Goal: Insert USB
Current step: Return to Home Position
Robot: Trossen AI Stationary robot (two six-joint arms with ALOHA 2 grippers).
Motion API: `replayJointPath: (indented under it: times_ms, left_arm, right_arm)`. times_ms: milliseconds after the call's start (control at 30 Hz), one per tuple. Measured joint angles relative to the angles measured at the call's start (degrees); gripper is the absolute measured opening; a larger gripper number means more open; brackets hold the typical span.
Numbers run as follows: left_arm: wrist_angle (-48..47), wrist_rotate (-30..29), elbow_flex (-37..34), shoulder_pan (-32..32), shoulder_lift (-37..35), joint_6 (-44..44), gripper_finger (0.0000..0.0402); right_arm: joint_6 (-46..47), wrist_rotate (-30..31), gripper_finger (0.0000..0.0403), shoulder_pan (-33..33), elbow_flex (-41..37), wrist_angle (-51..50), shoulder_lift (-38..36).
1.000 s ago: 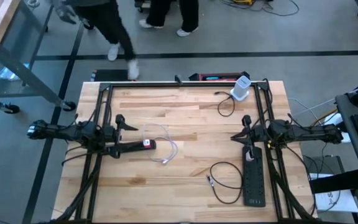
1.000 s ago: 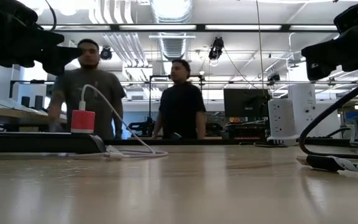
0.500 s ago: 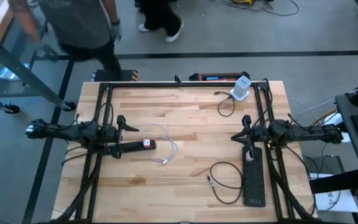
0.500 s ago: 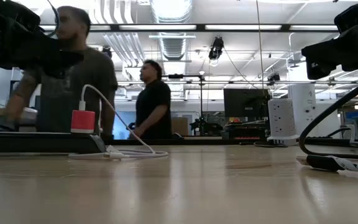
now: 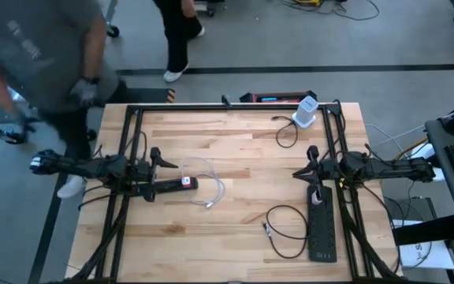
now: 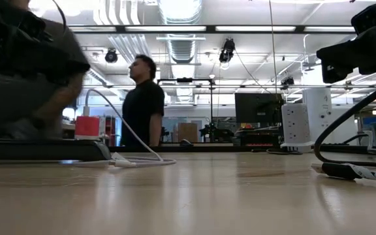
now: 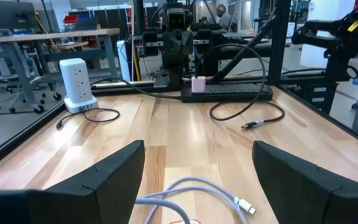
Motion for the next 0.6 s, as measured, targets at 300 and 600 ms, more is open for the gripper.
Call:
replayJointPath:
  times_ms: [300, 600]
  left_arm:
    - [0.0, 0.0, 0.0, 0.0, 1.7, 0.0, 0.0284]
    - [0.1, 0.0, 0.0, 0.0, 3.3, 0.0, 0.0284]
  right_arm:
    - [0.0, 0.0, 0.0018, 0.0, 0.0, 0.0, 0.0]
    - [0.0, 0.0, 0.0018, 0.0, 0.0, 0.0, 0.0]
